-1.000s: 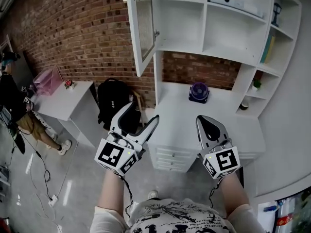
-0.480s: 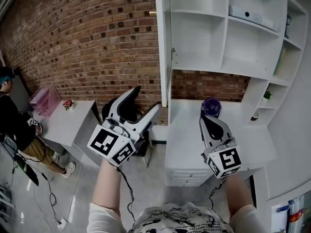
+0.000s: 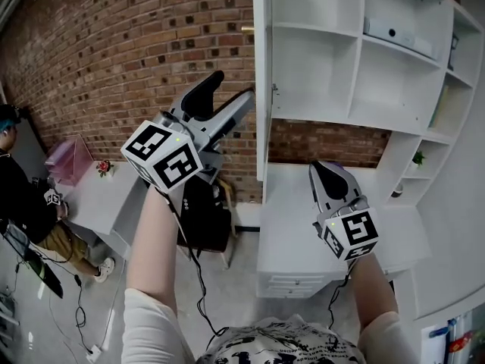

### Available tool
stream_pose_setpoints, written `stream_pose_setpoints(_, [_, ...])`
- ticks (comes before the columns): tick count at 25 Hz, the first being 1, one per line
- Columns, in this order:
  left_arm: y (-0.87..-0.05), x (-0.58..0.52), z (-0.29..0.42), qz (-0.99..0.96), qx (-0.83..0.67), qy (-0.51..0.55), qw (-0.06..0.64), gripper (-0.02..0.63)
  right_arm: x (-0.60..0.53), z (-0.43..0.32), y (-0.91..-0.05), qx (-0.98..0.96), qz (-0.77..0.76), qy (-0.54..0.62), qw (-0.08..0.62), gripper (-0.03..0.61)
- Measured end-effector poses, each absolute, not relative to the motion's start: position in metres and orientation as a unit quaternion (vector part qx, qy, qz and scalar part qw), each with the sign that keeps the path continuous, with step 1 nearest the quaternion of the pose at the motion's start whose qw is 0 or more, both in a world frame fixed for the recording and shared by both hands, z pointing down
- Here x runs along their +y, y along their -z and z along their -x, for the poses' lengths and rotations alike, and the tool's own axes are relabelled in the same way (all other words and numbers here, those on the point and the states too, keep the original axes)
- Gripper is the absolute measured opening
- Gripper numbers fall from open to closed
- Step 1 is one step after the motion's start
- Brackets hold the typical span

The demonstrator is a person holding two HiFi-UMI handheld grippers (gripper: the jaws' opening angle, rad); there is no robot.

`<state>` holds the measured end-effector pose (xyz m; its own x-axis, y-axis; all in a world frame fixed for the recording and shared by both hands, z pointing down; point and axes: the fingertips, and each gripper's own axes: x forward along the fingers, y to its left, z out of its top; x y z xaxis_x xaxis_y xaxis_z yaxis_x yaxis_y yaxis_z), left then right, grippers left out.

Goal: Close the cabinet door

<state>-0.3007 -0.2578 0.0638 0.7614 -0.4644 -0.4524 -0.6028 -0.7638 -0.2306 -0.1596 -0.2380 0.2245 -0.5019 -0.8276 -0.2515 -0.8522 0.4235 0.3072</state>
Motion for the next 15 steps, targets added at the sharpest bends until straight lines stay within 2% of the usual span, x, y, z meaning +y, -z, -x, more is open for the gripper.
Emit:
stream_pose_setpoints(5, [-0.020,-0.287,0.296,0.929,0.267,-0.201,0.159,0.290,-0.261,0.165,-0.197,0.837,0.509,-0.202,0.021,0.015])
stream_pose_setpoints(10, [0.014,-0.307,0.299,0.938,0.222,-0.240,0.117,0.288,-0.275,0.173,-0.186,0.836,0.507,-0.211,0.020,0.015])
stream_pose_setpoints(13, [0.027,-0.317,0.295,0.942,0.193,-0.260,0.086,0.244,-0.281,0.165,-0.189,0.837,0.508,-0.202,0.024,0.015])
stream_pose_setpoints(15, [0.029,-0.322,0.285,0.948,0.167,-0.262,0.063,0.242,-0.286,0.158,-0.195,0.838,0.510,-0.191,0.026,0.015])
